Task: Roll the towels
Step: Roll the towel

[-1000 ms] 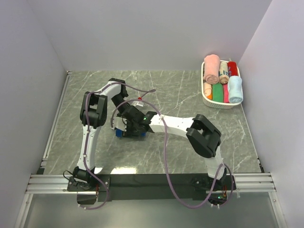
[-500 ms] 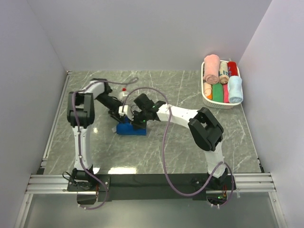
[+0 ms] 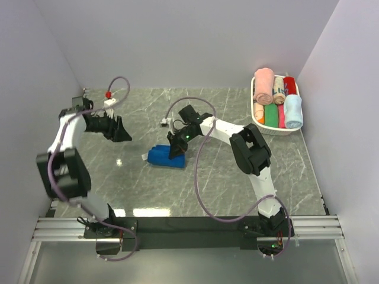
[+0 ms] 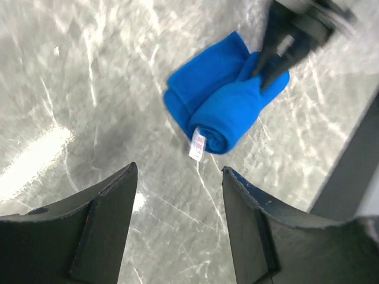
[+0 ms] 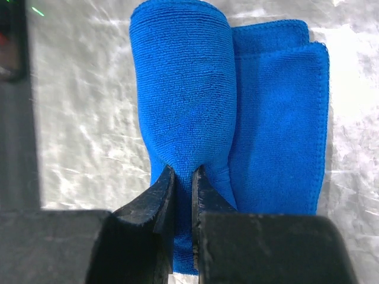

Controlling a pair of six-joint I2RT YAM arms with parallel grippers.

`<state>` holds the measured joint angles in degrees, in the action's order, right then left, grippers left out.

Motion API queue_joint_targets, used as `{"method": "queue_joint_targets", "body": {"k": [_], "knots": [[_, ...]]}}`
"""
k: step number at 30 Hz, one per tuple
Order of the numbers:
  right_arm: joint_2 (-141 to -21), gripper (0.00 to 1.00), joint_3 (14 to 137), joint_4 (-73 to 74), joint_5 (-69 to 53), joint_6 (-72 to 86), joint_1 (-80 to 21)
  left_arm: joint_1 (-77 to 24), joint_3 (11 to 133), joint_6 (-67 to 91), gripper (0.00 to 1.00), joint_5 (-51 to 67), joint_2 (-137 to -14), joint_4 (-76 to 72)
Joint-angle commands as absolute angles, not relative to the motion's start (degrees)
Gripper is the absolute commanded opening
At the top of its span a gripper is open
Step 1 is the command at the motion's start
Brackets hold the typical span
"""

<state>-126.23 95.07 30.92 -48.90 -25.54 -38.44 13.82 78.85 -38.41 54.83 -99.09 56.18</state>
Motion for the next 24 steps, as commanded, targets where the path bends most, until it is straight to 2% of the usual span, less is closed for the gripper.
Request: {"method": "queue_joint_targets", "body": {"k": [1, 5, 8, 11, 17, 24], "knots": [[-131.7, 0.0, 94.9, 33.1, -56.0, -19.4, -36.0, 11.9, 69.4, -38.6, 0.65, 51.4, -88.4, 42.8], [-131.8, 0.0, 91.1, 24.2, -62.2, -11.4, -33.8, 6.0, 60.6, -44.5, 0.66, 44.4, -79.3, 37.9], [-132.4, 0.0, 91.2, 20.0, -63.0, -8.4, -33.5, 0.3, 56.9, -47.0, 0.67, 40.3, -77.4, 35.3], [-135.3, 0.0, 93.1, 21.4, -64.4, -7.4, -33.5, -7.6, 54.4, -49.1, 0.67, 37.3, -77.2, 32.3], [-137.3, 0.0, 93.0, 21.9, -64.9, -6.3, -32.7, -17.0, 51.6, -58.6, 0.68, 34.1, -78.4, 26.5], [-139.7, 0.0, 94.1, 23.0, -65.7, -6.7, -31.7, -19.7, 50.2, -67.5, 0.68, 34.2, -82.9, 25.4]]}}
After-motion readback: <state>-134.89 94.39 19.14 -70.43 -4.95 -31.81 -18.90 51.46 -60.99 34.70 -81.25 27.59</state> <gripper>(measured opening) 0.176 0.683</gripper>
